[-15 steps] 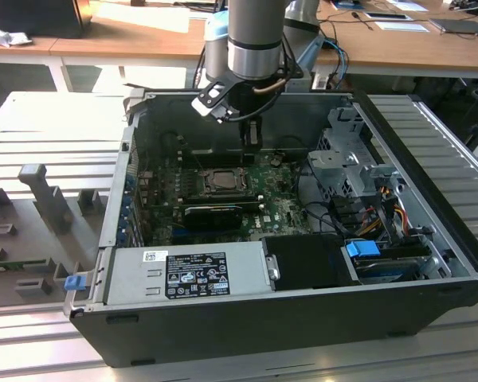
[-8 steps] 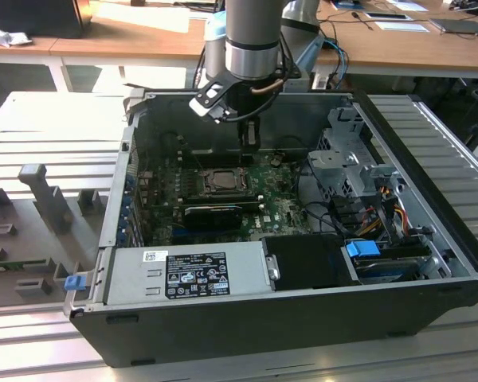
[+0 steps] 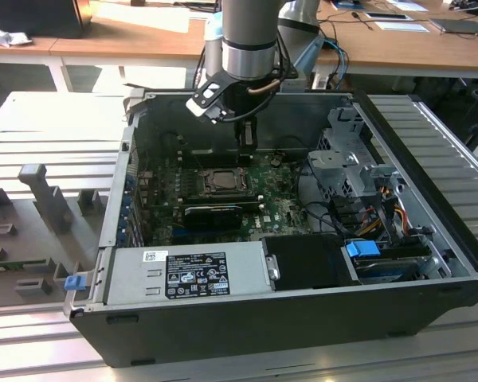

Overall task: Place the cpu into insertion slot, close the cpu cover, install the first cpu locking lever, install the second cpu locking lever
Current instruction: 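Close the cpu cover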

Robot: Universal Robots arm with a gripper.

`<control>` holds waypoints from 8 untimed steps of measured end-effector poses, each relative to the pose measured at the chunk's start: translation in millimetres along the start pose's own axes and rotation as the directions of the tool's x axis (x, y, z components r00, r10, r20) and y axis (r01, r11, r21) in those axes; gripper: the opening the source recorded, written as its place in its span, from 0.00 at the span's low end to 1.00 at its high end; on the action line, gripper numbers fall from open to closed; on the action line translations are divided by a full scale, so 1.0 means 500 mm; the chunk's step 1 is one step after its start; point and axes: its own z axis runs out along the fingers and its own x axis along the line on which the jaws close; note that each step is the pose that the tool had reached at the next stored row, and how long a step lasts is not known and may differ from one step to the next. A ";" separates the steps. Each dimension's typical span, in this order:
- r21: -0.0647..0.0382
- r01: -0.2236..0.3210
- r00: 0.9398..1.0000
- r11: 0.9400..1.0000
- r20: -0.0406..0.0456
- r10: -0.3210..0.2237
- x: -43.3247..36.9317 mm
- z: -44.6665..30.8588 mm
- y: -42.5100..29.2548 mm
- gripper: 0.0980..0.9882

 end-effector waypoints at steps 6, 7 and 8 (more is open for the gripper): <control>0.000 0.000 1.000 1.000 0.000 0.000 0.000 0.000 -0.009 0.01; 0.000 0.000 1.000 1.000 0.000 0.000 0.000 0.000 -0.010 0.01; 0.000 0.000 1.000 1.000 0.000 0.000 0.000 0.001 -0.011 0.01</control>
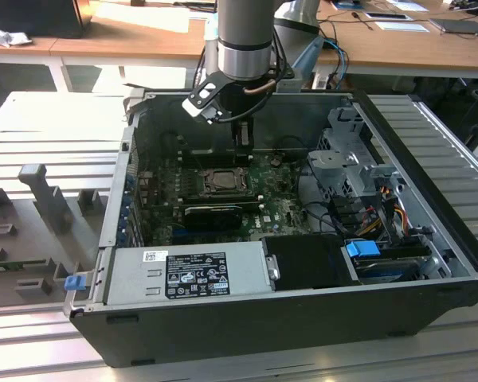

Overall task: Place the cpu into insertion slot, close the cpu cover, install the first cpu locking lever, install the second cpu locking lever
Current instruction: 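Close the cpu cover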

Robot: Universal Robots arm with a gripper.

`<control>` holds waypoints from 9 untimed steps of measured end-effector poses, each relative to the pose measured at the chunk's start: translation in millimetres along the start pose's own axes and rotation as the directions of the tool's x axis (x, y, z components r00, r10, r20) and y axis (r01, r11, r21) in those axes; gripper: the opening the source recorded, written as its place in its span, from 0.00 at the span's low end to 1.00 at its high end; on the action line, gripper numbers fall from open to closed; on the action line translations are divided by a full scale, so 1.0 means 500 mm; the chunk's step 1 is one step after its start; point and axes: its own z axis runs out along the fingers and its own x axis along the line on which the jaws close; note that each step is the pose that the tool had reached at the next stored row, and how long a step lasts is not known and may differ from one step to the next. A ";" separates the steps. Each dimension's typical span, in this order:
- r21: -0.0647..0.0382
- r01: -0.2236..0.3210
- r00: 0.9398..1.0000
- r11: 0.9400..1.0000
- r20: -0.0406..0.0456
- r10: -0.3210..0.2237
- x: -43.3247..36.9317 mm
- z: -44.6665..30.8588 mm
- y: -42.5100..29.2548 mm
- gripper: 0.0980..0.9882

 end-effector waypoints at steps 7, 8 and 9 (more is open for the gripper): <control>0.000 0.000 1.000 1.000 0.000 0.000 0.000 0.001 -0.010 0.01; 0.000 0.000 1.000 1.000 0.000 0.000 0.000 0.001 -0.011 0.01; 0.000 0.000 1.000 1.000 0.000 0.000 0.000 0.001 -0.012 0.01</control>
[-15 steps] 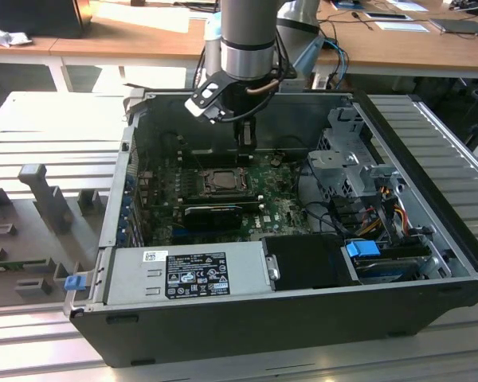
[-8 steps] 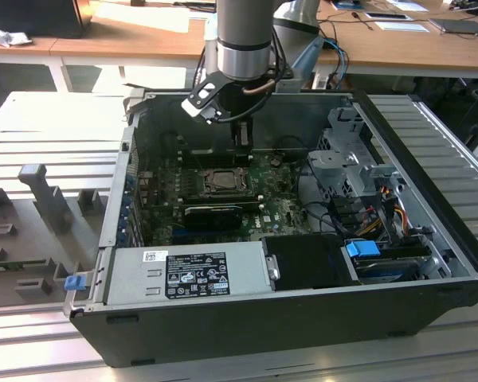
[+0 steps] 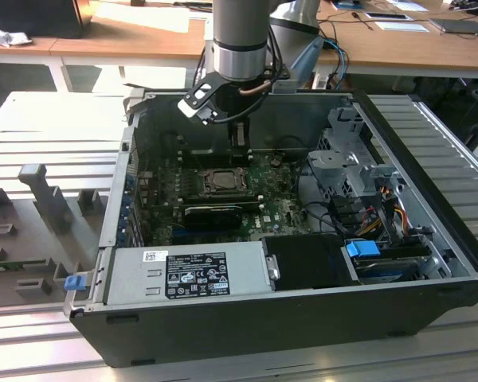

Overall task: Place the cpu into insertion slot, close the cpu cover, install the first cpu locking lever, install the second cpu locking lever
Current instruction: 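Close the cpu cover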

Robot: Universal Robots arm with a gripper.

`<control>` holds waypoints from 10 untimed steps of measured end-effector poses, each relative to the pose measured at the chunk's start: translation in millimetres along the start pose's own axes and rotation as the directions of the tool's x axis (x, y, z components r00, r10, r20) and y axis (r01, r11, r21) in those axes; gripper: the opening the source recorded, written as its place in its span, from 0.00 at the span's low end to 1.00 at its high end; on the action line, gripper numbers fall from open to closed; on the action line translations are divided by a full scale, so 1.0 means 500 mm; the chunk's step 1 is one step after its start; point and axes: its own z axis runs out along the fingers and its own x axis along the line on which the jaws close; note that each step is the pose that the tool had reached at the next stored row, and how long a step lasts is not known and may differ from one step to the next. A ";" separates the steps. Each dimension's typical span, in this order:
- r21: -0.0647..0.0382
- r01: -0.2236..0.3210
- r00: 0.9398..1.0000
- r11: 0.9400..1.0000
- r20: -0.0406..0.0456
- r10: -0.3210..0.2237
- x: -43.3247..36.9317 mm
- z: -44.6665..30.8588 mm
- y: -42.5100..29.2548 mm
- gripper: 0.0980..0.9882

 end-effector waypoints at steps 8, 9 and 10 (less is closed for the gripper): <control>0.000 0.000 1.000 1.000 0.000 0.000 0.000 0.001 -0.009 0.01; 0.000 0.000 1.000 1.000 0.000 0.000 0.000 0.001 -0.010 0.01; 0.000 0.000 1.000 1.000 0.000 0.000 0.000 0.001 -0.011 0.01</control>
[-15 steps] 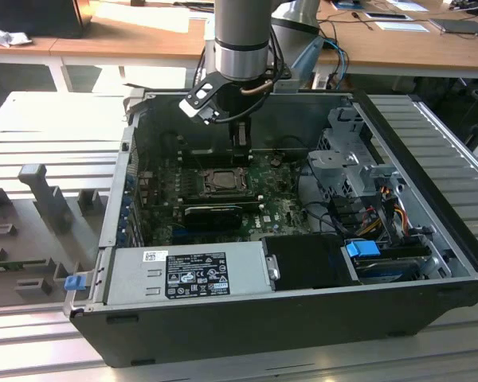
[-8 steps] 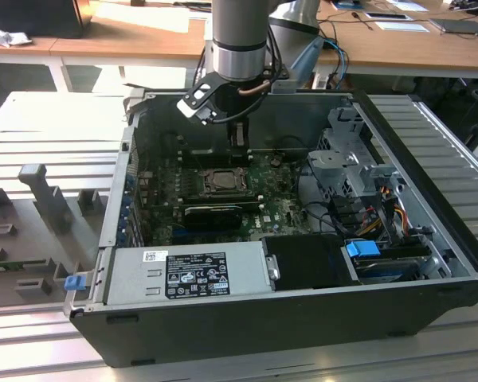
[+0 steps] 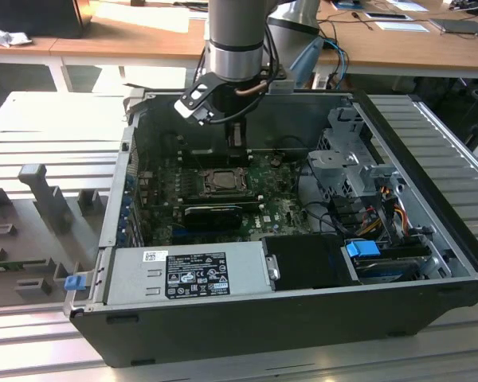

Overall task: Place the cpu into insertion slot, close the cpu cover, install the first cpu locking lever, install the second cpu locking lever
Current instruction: 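Close the cpu cover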

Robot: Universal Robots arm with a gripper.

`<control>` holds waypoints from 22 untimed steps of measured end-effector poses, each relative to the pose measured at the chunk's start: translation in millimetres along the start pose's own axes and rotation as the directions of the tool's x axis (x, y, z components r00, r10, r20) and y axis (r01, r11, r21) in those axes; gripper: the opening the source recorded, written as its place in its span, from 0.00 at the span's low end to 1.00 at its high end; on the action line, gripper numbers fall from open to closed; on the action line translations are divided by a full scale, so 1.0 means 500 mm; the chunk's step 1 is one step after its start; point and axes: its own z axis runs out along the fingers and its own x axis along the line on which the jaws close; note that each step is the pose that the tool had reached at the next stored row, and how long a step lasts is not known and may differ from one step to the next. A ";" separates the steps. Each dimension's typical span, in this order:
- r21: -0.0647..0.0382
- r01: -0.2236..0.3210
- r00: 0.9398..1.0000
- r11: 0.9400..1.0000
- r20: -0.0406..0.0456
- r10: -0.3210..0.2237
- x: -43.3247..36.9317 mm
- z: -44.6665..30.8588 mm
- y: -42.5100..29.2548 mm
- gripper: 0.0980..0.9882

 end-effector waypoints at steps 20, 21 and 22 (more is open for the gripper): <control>0.000 0.000 1.000 1.000 0.000 0.000 -0.001 0.003 -0.024 0.01; 0.000 0.000 1.000 1.000 0.000 0.000 -0.001 0.003 -0.025 0.01; 0.000 0.000 1.000 1.000 0.000 0.000 -0.001 0.003 -0.026 0.01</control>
